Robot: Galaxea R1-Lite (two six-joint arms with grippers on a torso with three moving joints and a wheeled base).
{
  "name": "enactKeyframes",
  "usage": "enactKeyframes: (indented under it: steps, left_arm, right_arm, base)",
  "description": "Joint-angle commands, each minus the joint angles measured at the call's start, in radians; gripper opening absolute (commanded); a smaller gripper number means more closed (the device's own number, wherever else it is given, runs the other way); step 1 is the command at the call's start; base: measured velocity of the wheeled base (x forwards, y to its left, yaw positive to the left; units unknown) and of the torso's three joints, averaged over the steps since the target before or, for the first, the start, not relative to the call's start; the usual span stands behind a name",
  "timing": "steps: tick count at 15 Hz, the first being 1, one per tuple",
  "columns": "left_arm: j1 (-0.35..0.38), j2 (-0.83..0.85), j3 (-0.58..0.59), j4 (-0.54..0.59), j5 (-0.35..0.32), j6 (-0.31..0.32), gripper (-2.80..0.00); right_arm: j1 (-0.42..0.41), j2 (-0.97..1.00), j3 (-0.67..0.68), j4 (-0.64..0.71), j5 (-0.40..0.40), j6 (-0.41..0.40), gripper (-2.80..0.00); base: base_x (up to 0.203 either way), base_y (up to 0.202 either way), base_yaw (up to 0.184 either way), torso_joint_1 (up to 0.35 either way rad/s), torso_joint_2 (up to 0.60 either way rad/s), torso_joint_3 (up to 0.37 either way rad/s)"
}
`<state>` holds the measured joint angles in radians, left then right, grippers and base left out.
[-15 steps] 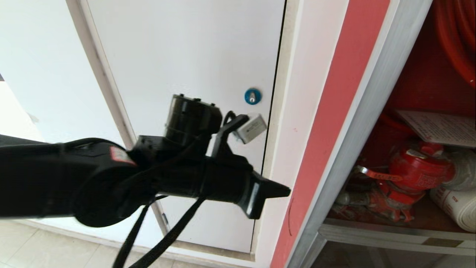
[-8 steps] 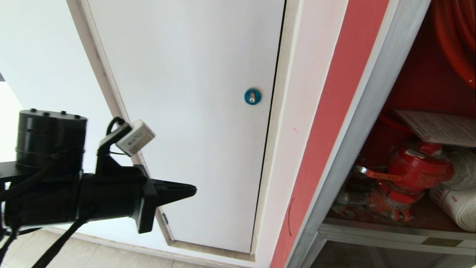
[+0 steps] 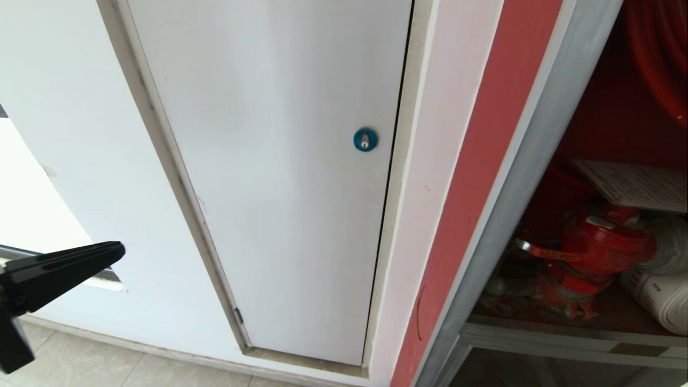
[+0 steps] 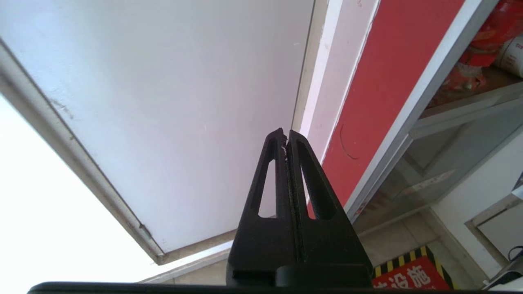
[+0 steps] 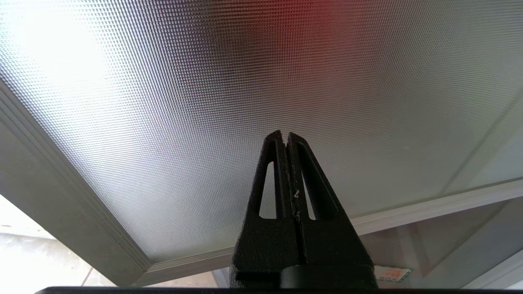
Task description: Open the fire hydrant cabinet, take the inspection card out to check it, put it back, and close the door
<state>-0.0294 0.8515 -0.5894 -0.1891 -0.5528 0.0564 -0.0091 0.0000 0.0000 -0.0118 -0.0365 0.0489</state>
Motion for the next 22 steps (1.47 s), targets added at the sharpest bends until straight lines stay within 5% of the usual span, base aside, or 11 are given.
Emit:
enactKeyframes:
  steps: [1, 6, 10, 12, 15, 22]
  left_arm:
    - [0.035, -0.195, 0.033, 0.058, -0.004, -0.007, -2.80]
    - [0.050, -0.519, 0.136, 0.213, 0.020, -0.019, -2.80]
    - [0.052, -0.692, 0.178, 0.228, 0.238, 0.006, -2.80]
    - [0.043, -0.735, 0.203, 0.227, 0.344, 0.120, -2.80]
    - [0.037, -0.812, 0.317, 0.226, 0.376, 0.168, -2.80]
    - [0.037, -0.851, 0.590, 0.088, 0.461, 0.144, -2.80]
  right_arm:
    - [0.000, 0.000, 0.000, 0.001, 0.000, -0.001, -2.80]
    - [0.000, 0.000, 0.000, 0.000, -0.002, 0.003, -2.80]
    - [0.000, 0.000, 0.000, 0.001, -0.002, 0.003, -2.80]
    - [0.000, 0.000, 0.000, 0.001, -0.002, 0.003, -2.80]
    - [0.000, 0.000, 0.000, 0.001, -0.002, 0.003, -2.80]
    - [0.000, 0.000, 0.000, 0.000, -0.002, 0.006, -2.80]
  base:
    - [0.000, 0.000, 0.000, 0.000, 0.00, 0.000]
    - [0.000, 0.000, 0.000, 0.000, 0.00, 0.000]
    - [0.000, 0.000, 0.000, 0.000, 0.00, 0.000]
    - [0.000, 0.000, 0.000, 0.000, 0.00, 0.000]
    - [0.000, 0.000, 0.000, 0.000, 0.00, 0.000]
    - [0.000, 0.000, 0.000, 0.000, 0.00, 0.000]
